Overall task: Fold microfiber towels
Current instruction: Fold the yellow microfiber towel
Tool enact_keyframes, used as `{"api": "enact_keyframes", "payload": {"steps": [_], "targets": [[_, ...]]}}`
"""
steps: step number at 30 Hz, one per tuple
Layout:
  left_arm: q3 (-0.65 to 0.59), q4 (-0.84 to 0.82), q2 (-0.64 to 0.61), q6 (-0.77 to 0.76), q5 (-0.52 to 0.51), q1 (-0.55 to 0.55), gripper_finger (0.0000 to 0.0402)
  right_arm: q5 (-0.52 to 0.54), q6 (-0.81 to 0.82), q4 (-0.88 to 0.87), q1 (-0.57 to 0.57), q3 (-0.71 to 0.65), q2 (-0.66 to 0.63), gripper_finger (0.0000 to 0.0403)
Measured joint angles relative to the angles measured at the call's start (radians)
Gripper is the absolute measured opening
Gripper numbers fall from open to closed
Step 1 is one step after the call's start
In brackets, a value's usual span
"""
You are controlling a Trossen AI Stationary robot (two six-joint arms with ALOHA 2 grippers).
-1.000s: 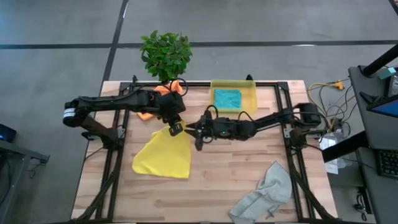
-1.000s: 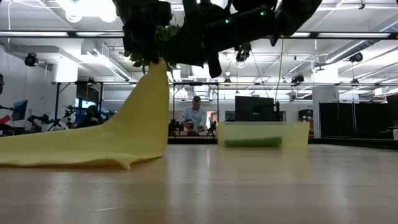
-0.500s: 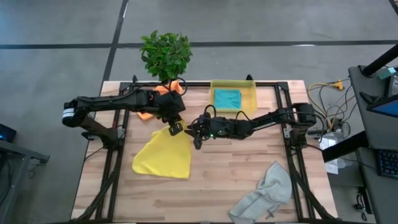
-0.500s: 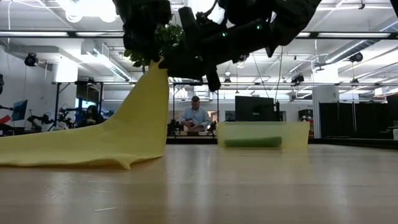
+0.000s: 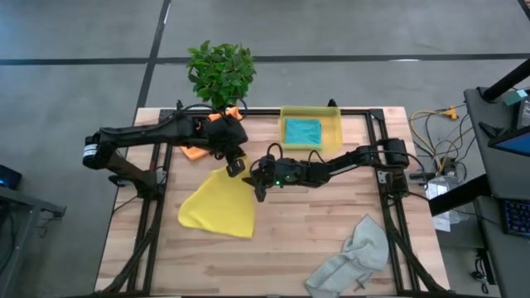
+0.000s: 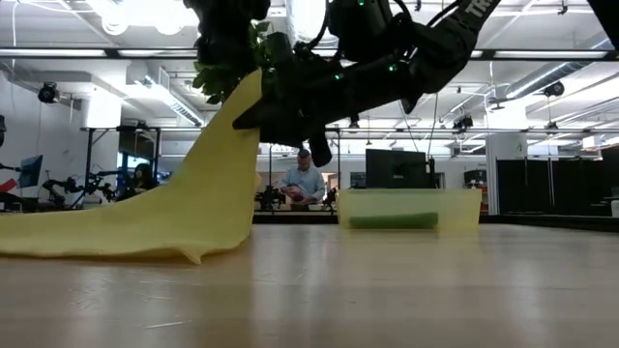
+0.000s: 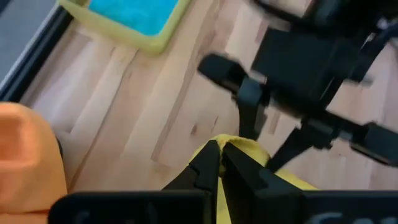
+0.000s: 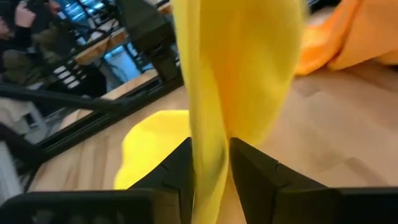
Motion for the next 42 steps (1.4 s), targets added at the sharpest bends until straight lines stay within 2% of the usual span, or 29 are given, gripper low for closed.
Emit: {"api": "enact_keyframes", "payload": {"steps": [12,30,42], "targets": [[0.073,-0.007,0.0,0.0,-0.038,0.0,0.0,-0.018,0.045,-0.016,0.006,0.009,0.011,0.0062],[0.077,-0.064,-0.04,0.001,-0.118,0.002,0.0,-0.018,0.085,-0.211,0.108,-0.002,0.01,0.0061],[0.076,-0.065,-0.058,0.01,-0.16,0.003,0.0,-0.006,0.193,-0.216,0.184,-0.058,0.012,0.0061]]}}
